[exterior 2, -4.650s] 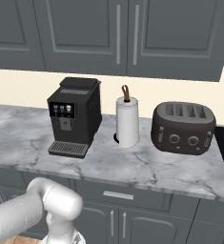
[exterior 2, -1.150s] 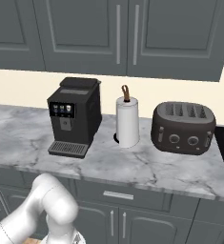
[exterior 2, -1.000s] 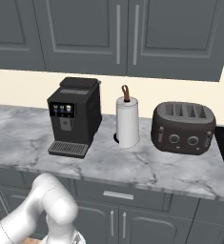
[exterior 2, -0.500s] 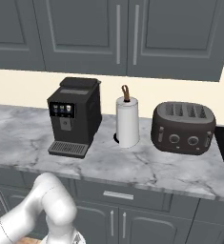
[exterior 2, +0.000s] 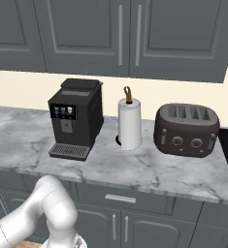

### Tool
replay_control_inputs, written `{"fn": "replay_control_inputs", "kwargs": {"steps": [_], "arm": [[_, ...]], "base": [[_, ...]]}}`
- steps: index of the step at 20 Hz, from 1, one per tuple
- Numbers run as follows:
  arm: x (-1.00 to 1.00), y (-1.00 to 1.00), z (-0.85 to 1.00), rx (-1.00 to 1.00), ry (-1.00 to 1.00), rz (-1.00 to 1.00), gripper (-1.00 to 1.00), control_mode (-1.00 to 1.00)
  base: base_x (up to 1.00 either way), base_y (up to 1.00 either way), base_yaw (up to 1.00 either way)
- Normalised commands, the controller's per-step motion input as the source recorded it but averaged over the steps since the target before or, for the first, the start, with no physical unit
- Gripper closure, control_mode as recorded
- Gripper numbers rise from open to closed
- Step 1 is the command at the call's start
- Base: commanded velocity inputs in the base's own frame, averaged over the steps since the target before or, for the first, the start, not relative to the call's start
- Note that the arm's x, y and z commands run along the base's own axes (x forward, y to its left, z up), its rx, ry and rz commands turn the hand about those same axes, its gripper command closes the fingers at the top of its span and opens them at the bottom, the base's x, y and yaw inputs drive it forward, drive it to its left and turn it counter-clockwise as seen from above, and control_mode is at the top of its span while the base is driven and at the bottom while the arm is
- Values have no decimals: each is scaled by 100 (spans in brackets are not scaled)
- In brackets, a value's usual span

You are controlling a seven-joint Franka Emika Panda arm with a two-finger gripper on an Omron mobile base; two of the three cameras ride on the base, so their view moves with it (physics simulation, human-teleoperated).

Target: Take the pizza cutter from the drawer on the left and place it on the dining counter for cutting.

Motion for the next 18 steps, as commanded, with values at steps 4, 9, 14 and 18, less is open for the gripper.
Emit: {"fn": "replay_control_inputs", "kwargs": {"steps": [4,9,14,18], "arm": [[23,0,-39,4,-12,0,-100,-100],[37,-2,-16,8,-10,0,100,-100],[15,0,-10,2,-9,0,100,-100],[4,0,-2,0,-2,0,100,-100]], "base": [[0,0,0],[0,0,0],[0,0,0],[0,0,0]]}}
